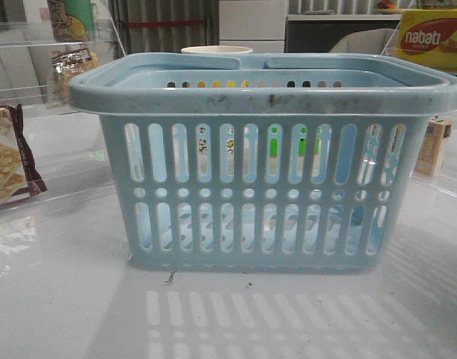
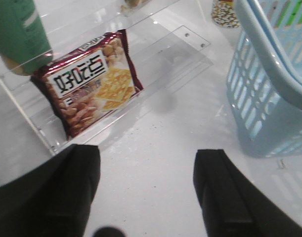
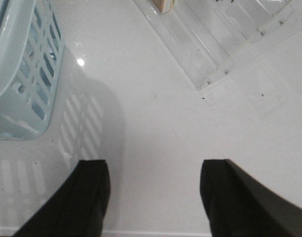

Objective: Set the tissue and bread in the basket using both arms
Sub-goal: 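Grasp the small black-and-white box with the right gripper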

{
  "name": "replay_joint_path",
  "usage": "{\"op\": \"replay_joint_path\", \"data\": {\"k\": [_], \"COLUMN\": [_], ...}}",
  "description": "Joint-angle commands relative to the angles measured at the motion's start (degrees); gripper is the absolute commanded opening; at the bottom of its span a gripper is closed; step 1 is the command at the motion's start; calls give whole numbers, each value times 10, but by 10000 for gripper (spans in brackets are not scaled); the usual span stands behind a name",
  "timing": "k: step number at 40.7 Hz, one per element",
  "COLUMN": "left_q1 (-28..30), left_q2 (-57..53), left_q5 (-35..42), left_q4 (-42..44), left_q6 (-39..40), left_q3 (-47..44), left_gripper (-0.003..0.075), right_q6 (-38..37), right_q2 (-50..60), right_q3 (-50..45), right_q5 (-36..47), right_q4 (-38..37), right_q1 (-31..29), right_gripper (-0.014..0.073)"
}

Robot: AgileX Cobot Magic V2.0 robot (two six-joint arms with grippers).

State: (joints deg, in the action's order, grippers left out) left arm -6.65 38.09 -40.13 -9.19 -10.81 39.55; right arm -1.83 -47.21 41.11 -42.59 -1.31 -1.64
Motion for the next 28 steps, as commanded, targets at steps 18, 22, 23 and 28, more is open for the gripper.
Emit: {"op": "replay_joint_path", "data": {"k": [18,22,23,28], "left_q1": [-175,-175,-175,-175], "left_q2": [3,3,3,3], "left_q5": [59,59,59,59], "left_q4": [8,8,8,8], "left_q6": [-12,-12,-12,-12], "left_q3": [16,16,16,16], "left_gripper": [496,496,496,496], "right_q6": [-10,-10,-10,-6], "right_q2": [-246,-305,-318,-388], "right_q3": [181,236,247,309], "right_q5": [91,80,78,63], "right_q4": [-11,-4,-4,-3], "right_q1": [-114,-113,-113,-113], "right_gripper": [519,519,519,519]}}
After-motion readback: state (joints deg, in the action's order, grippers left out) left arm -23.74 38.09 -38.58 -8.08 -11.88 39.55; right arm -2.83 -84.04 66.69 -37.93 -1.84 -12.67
